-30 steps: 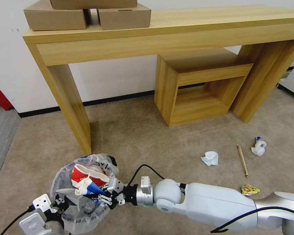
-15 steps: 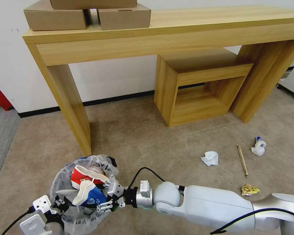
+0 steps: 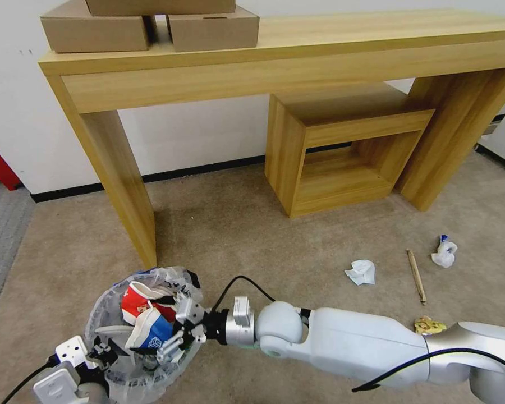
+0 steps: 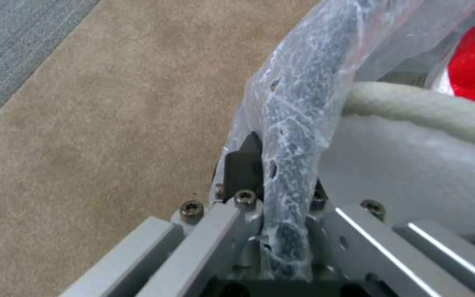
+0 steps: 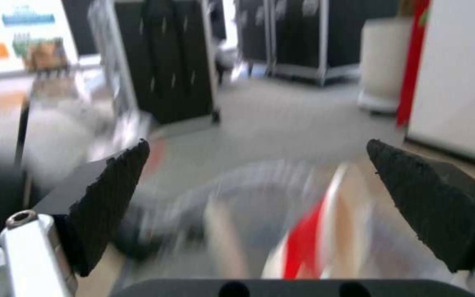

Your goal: Pick up the trash bin and place the garbage on the floor into it.

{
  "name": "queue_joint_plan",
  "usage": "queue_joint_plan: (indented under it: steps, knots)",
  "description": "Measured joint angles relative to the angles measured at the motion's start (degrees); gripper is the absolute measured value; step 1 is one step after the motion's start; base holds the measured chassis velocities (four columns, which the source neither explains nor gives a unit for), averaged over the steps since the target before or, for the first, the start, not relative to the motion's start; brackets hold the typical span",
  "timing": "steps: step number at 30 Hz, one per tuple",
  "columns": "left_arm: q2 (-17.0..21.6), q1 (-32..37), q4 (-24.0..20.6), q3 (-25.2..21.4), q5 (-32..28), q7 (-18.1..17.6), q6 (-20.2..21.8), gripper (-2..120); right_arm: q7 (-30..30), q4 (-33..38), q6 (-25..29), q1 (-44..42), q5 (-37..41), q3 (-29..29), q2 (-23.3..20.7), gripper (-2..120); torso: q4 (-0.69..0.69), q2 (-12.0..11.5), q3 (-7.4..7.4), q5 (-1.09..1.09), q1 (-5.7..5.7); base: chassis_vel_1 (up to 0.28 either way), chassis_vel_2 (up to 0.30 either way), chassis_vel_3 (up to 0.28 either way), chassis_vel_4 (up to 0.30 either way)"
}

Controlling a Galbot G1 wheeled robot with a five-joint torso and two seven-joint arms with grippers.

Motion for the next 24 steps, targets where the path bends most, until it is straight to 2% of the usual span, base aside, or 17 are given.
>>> queue_joint_plan:
  steps: [6,9,11,16,17,18,21,22,24]
  knots:
    - [0.25,0.16,0.01,-0.05,-0.28,-0.03,-0.26,0,1.14,3.42,-2.42,0.03,4.91,8.13,-1.37,100,0.0,0.0,0.0,0.0,0.0,0.0,0.0,0.0,0.0]
    - [0.22,0.29,0.05,0.15,-0.22,-0.05,-0.28,0,1.83,3.97,-3.77,-2.64,4.66,13.79,-3.64,100,0.0,0.0,0.0,0.0,0.0,0.0,0.0,0.0,0.0]
    - [0.19,0.31,0.05,0.2,-0.2,-0.05,-0.28,0,2.03,3.97,-4.28,-3.42,4.43,15.05,-4.22,100,0.0,0.0,0.0,0.01,0.0,0.0,0.0,0.0,0.0]
    - [0.16,0.16,0.13,0.47,0.0,-0.03,-0.29,0,6.92,3.33,-7.5,-10.08,-0.23,23.79,-6.93,100,-0.01,0.0,0.0,0.02,0.0,0.0,0.0,0.0,0.0]
    - [0.26,0.15,0.14,0.62,0.14,0.15,-0.28,0,8.52,2.94,-9.31,-12.98,-3.51,27.87,-7.81,100,-0.01,0.0,0.0,0.01,0.0,0.0,0.0,0.0,0.0]
    - [0.26,0.15,0.14,0.62,0.14,0.15,-0.28,0,8.52,2.94,-9.31,-12.98,-3.51,27.87,-7.81,100,-0.01,0.0,0.0,0.01,0.0,0.0,0.0,0.0,0.0]
    - [0.99,0.11,0.25,0.76,0.16,0.9,-0.28,0,13.79,2.58,-12.99,-18.73,-10.22,34.93,-8.58,100,-0.01,0.0,0.0,0.02,0.0,0.0,0.0,0.0,0.0]
    - [0.99,0.11,0.25,0.76,0.16,0.9,-0.28,0,13.79,2.58,-12.99,-18.73,-10.22,34.93,-8.58,100,-0.01,0.0,0.0,0.02,0.0,0.0,0.0,0.0,0.0]
    - [1.63,0.09,0.26,0.88,-0.05,1.18,-0.28,0,16.38,2.82,-14.89,-22.9,-12.35,39.61,-8.78,100,0.0,0.0,0.0,0.01,0.0,0.0,0.0,0.0,0.0]
